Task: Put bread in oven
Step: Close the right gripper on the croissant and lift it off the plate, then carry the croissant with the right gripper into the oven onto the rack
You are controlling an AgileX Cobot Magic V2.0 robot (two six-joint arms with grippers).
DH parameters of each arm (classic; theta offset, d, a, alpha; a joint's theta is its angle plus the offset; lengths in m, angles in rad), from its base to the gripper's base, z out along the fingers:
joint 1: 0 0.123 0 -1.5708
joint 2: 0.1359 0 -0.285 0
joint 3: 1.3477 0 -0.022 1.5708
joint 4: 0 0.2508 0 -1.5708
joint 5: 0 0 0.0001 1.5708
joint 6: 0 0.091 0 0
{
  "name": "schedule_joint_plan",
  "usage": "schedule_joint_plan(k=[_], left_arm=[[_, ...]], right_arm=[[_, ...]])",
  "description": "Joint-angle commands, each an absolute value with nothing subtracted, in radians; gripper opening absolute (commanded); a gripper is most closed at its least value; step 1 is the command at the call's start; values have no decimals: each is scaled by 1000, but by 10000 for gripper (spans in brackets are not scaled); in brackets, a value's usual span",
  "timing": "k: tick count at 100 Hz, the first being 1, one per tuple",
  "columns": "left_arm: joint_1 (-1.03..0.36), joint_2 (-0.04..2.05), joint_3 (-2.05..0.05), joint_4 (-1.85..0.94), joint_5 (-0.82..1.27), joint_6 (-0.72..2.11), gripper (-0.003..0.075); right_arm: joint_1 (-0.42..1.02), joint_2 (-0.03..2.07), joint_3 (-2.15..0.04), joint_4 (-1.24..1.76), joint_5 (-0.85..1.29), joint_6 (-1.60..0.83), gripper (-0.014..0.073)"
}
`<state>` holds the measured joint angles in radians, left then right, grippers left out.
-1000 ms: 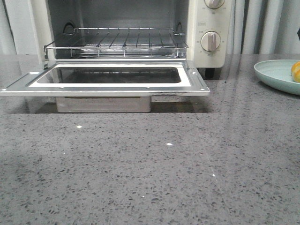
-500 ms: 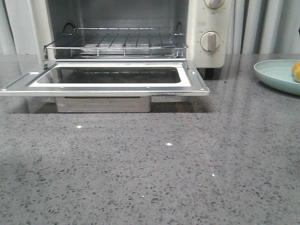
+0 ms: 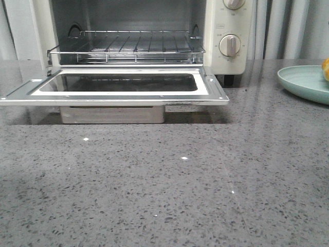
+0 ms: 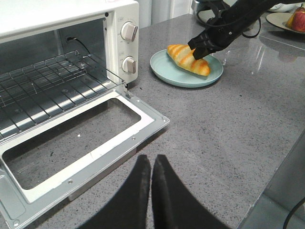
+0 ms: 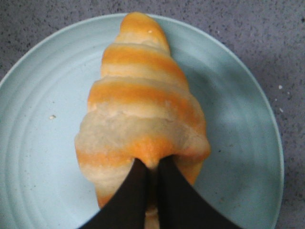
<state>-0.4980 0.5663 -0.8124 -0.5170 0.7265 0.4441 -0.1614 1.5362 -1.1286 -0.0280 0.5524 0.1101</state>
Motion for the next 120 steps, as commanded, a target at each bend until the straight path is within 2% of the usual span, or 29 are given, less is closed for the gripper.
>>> schedule_joint_plan(k=[1, 56, 120], left_arm=[[-495, 568, -844, -539, 673, 435, -22], [-495, 568, -844, -483, 679, 435, -22], [-495, 568, -844, -417, 622, 435, -22]], right_arm=[[-170, 1490, -1154, -37, 474, 108, -74], [-170, 1348, -1154, -36, 375, 108, -74], [-168, 1152, -1154, 40, 484, 108, -74]])
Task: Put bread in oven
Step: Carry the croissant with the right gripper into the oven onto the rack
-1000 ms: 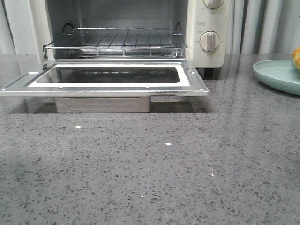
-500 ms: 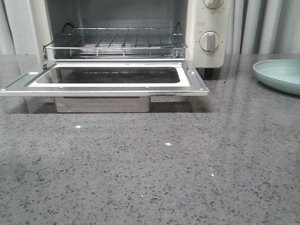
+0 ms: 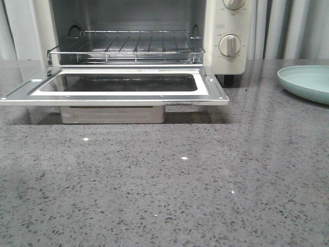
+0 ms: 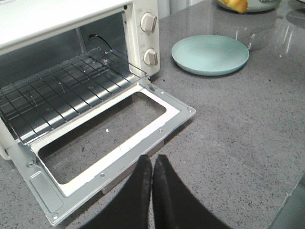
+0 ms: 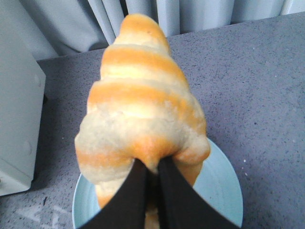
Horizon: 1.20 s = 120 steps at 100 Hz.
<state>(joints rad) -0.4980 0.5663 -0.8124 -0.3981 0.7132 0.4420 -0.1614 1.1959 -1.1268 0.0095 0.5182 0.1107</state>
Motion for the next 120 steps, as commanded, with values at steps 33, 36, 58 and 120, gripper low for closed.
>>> schedule_joint_plan(k=[33, 36, 58, 120], left_arm=[[-495, 568, -844, -417, 584, 435, -22], [-495, 568, -844, -417, 584, 435, -22], [-495, 568, -844, -417, 552, 435, -22], [-495, 568, -844, -417, 522, 435, -22]], right_arm=[[154, 1045, -1154, 246, 644, -82, -74], [195, 1044, -1154, 258, 644, -98, -74], [424, 1149, -1254, 253, 657, -132, -74], [482, 1822, -2019, 197, 987, -268, -74]])
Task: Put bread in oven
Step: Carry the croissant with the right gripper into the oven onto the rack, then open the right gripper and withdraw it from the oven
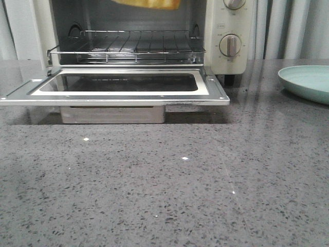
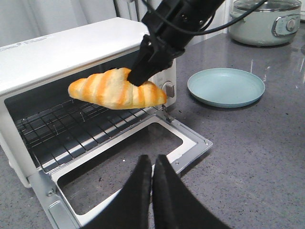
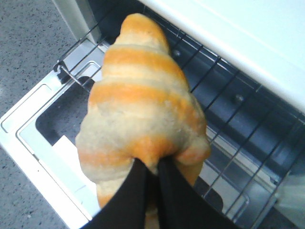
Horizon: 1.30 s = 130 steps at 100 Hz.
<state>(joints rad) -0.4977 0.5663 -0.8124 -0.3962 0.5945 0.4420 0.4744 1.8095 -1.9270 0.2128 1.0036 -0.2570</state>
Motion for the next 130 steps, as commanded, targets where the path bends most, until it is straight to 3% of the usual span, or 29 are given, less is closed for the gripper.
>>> schedule_joint_plan(k=[1, 26, 38, 52, 69, 78, 117, 124, 130], left_arm=[[-495, 568, -844, -417, 522, 435, -22], [-495, 568, -844, -417, 522, 435, -22], [-495, 568, -844, -417, 522, 435, -22], [-495, 568, -844, -417, 522, 435, -22], [-495, 568, -844, -417, 522, 435, -22], [-495, 568, -844, -417, 522, 435, -22], [-495, 568, -844, -417, 510, 435, -22], [-495, 568, -844, -417, 492, 435, -22], [-495, 567, -842, -417, 467, 435, -22]], right_arm=[[484, 1827, -2028, 195, 987, -268, -74], [487, 1921, -2082, 149, 943, -268, -71], [487, 1930, -2082, 133, 873, -266, -15], [487, 1936, -2082, 131, 837, -266, 150], [487, 1942, -2082, 131, 835, -266, 419], [487, 1942, -2082, 131, 828, -266, 494], [489, 1882, -2092, 187, 945, -205, 483], [489, 1863, -2092, 187, 963, -192, 402], [489, 1844, -2092, 187, 984, -181, 277]])
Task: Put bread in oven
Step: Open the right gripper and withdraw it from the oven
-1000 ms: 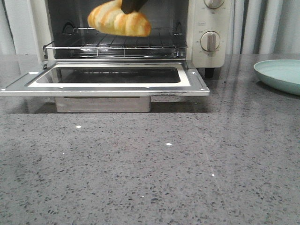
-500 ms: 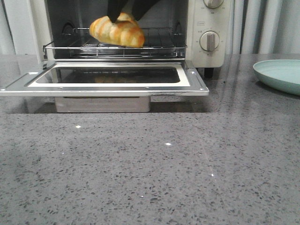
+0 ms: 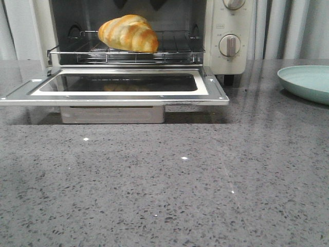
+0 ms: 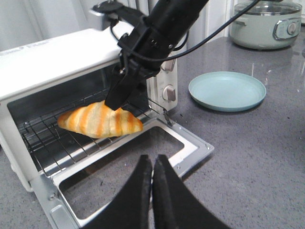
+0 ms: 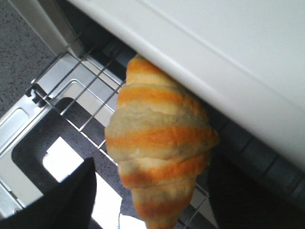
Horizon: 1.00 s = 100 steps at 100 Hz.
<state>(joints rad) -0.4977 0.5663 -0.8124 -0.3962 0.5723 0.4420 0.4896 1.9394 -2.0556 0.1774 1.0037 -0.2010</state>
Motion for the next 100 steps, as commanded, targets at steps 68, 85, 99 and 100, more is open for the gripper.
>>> schedule_joint_plan(k=[68, 85, 99, 100], left_arm=[[-492, 241, -605, -322, 311, 312, -22], [-492, 236, -555, -322, 311, 312, -22], [-492, 236, -536, -324, 316, 312, -22], [-492, 236, -536, -324, 316, 312, -22]], right_arm=[[619, 784, -1031, -7, 605, -89, -46], [562, 371, -726, -184, 634, 78, -46], [526, 86, -591, -304, 727, 122, -46], [526, 74, -586, -315, 731, 125, -46]])
